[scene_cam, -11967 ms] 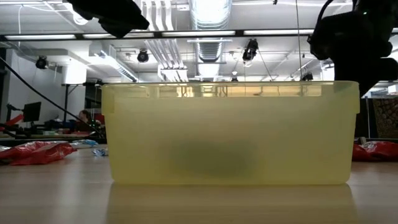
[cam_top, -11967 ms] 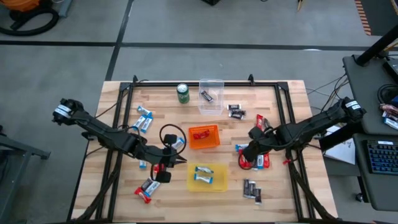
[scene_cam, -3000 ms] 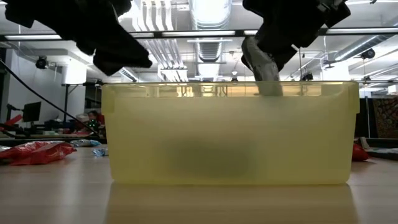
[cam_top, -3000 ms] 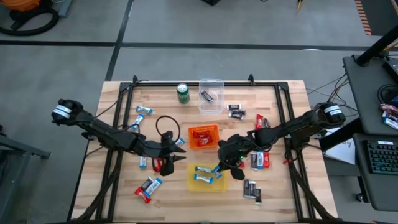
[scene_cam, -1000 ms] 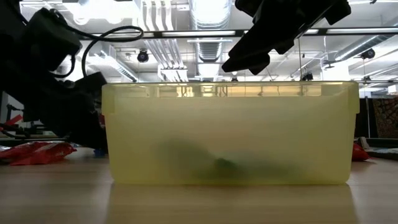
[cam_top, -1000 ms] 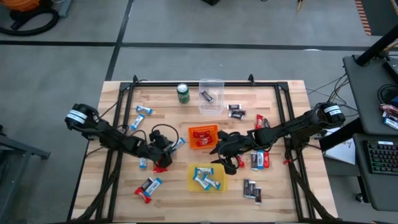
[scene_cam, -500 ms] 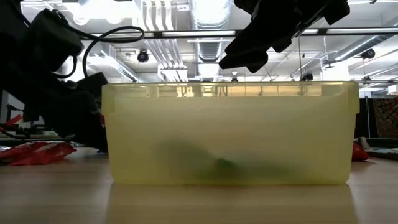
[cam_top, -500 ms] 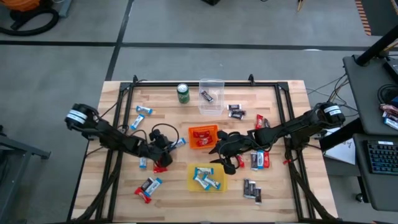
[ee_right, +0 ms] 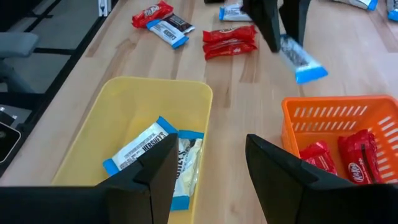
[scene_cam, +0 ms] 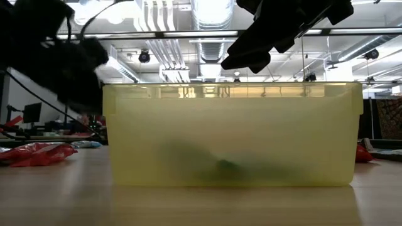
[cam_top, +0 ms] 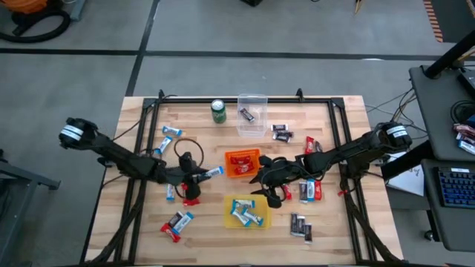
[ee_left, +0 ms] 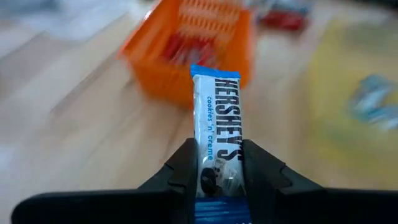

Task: Sort candy
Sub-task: Put the white candy into the yellow bin, then put the black candy into the transparent bin

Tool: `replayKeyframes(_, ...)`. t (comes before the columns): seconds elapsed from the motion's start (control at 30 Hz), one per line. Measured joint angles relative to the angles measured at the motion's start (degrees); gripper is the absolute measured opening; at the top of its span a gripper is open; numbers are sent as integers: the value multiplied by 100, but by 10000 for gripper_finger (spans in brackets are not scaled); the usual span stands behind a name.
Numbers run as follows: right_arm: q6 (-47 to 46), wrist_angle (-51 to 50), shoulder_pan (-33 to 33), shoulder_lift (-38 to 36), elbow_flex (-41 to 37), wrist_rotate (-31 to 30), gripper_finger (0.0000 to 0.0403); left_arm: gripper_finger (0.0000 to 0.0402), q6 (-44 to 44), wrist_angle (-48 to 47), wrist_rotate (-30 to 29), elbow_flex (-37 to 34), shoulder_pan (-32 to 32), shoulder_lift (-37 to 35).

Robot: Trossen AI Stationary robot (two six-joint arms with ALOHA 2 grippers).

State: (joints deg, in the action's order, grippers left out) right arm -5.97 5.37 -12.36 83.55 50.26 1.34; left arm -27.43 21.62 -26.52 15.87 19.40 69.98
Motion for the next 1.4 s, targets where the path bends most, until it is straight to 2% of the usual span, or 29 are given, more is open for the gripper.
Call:
replayKeyframes(0.13,0,-178,0,-102,1,2,178,63,224,43,396,423,7,-315)
replayKeyframes(0.23,-75,-517,2,-294,76,4,178,63,561,54,611,911,68,-150)
replayKeyframes(0.47,-847,-1428,0,-915,107,-22,178,65,1088,38,976,2028,248,1094)
replayKeyframes(0.63,-1216,-1973,0,-1242,107,-376,178,65,1221,-231,1166,2712,331,2034)
replayKeyframes(0.8,-1277,-2135,0,-1316,107,-459,178,66,1207,-1135,1414,3353,434,2620)
replayKeyframes(0.9,-1309,-2140,0,-1303,107,-505,178,66,1209,-1193,1419,3588,487,2887)
replayKeyframes(1.0,-1425,-2166,0,-1280,102,-843,178,69,1202,-1160,1419,3710,493,3056)
replayKeyframes(1.17,-1723,-2185,1,-1176,103,-1314,178,102,994,-1201,1410,3726,482,3206)
replayKeyframes(1.4,-1981,-2188,82,-1108,103,-1338,178,176,1041,-1265,1403,3728,448,3134)
